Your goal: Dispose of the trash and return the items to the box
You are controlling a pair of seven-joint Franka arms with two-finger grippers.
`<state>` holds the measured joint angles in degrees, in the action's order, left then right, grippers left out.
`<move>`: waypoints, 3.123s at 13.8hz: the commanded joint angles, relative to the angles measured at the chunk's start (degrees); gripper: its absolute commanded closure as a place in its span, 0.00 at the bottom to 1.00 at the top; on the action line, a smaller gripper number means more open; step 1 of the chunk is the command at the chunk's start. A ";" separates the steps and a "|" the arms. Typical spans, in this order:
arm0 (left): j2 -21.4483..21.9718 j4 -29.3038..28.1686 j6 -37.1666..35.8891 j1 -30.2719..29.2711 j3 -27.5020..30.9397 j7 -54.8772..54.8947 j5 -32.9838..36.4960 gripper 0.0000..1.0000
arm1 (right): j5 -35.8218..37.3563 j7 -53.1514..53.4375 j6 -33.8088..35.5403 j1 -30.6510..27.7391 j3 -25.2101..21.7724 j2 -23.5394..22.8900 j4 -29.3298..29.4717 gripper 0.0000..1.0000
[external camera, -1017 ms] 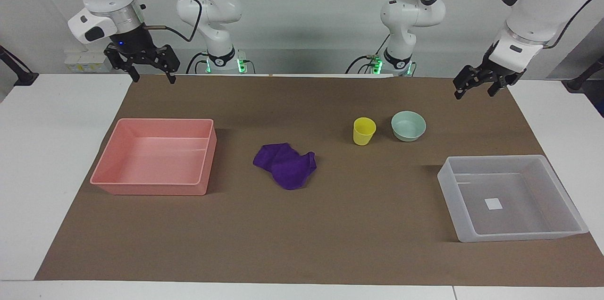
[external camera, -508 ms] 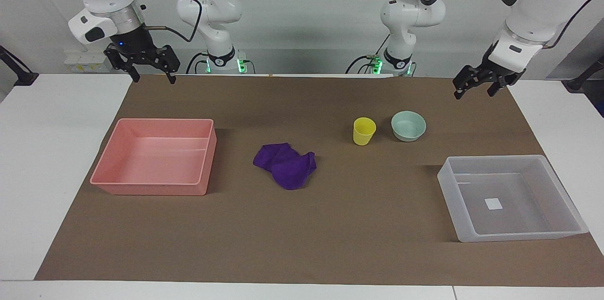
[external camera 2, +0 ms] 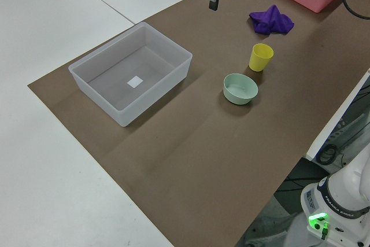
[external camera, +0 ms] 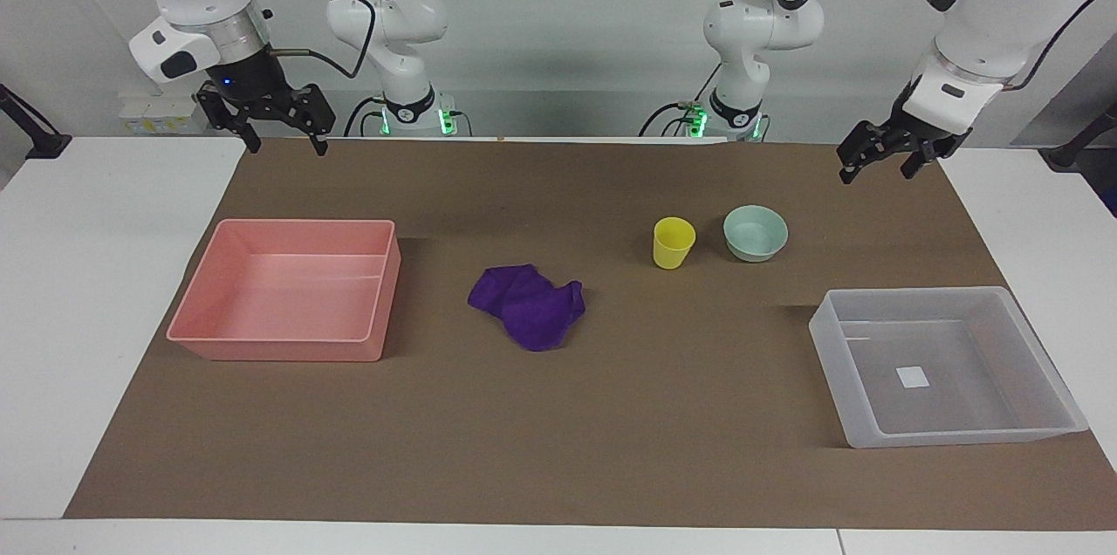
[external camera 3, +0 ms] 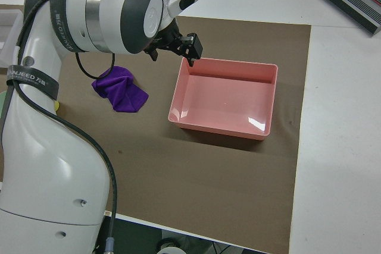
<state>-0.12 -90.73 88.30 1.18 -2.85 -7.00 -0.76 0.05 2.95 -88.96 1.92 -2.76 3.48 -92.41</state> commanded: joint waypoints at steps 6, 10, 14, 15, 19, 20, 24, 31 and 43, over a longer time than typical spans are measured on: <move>0.73 -8.47 -0.95 -0.12 0.30 0.67 0.76 0.00 | -0.58 0.38 -6.65 1.67 1.18 2.59 -5.94 0.00; 6.87 -24.70 10.44 0.14 0.12 0.76 0.67 0.00 | -0.49 7.49 -12.27 7.38 1.18 -0.39 -7.35 0.00; 10.06 -42.22 27.85 0.67 0.12 0.84 0.58 0.00 | -0.49 14.88 -25.18 14.58 1.18 -7.50 -10.94 0.00; 9.62 -44.77 31.89 0.75 0.12 0.76 0.58 0.00 | -0.58 15.94 -27.64 15.65 1.18 -9.43 -11.04 0.00; 8.83 -53.58 43.35 1.63 0.12 0.76 0.58 0.00 | -1.02 21.30 -39.76 22.50 1.18 -18.13 -11.04 0.00; 8.30 -53.67 43.44 1.98 0.12 0.67 0.49 0.00 | -1.02 22.27 -42.06 23.47 1.18 -19.81 -11.04 0.00; 7.34 -53.41 43.18 2.34 0.12 0.49 0.49 0.75 | -1.11 24.82 -48.92 27.07 1.18 -25.43 -10.95 0.00; 6.19 -49.82 38.29 1.90 0.12 0.40 0.23 1.00 | -1.02 22.02 -53.58 27.78 1.18 -27.64 -14.72 0.00; -6.97 -3.71 5.04 -8.98 1.00 2.42 -4.43 1.00 | 5.30 25.96 -41.75 27.70 0.66 -21.16 -17.28 1.00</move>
<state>1.06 -105.65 97.33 -4.32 -1.50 -6.13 -4.07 2.97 27.07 -134.56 29.73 -1.71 -22.00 -108.55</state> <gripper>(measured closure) 0.969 0.863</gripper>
